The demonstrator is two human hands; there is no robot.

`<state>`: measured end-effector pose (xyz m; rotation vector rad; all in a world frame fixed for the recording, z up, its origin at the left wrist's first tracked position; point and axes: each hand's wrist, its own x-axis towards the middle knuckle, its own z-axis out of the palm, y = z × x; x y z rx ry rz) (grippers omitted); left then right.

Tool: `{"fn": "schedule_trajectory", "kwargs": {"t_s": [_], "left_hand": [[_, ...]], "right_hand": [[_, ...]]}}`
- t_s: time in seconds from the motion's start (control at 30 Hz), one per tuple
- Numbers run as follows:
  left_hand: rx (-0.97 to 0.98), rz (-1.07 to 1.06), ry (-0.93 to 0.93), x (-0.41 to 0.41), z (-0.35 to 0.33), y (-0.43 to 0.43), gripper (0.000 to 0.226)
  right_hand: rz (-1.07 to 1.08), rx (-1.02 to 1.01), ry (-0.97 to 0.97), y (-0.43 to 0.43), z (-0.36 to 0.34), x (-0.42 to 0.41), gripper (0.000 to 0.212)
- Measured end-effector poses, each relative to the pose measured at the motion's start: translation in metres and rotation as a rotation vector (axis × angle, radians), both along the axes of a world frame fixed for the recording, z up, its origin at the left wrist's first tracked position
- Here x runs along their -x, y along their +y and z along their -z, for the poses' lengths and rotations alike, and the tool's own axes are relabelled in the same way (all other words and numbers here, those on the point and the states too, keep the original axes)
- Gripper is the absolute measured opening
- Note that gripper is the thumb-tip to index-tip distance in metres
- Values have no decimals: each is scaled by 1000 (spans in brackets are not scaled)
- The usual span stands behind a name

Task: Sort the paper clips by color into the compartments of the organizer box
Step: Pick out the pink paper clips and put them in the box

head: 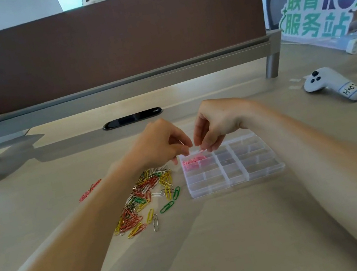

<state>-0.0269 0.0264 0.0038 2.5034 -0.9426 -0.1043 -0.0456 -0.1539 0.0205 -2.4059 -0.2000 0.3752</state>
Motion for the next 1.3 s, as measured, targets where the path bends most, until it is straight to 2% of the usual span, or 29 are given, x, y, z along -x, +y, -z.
{"fn": "schedule_trajectory", "kwargs": {"t_s": [0.13,0.27,0.4,0.57,0.7,0.8,0.97,1.3], "left_hand": [[49,-10,1,-1,-3,12,11],[51,-64,-16,-1,-12,43,3],[-73,-133,31,-3,-19,97,2],[-253,-190,97,4,-15,151,4],[-317,-157,173,14,-6,166,16],[-302,-168,165,15,2,172,18],[-276,-178,112,15,6,181,6],[-86,-231,64,16,6,202,5]], "right_hand": [[-5,15,-37,2,-1,1,17],[2,3,-155,10,-4,3,8],[-95,-18,-190,37,-8,5,6],[-308,129,-155,100,-2,2,4],[-381,214,-228,145,6,-2,12],[-413,249,-266,170,18,-4,16],[-440,276,-296,178,28,-8,9],[-415,138,-350,178,24,-8,9]]}}
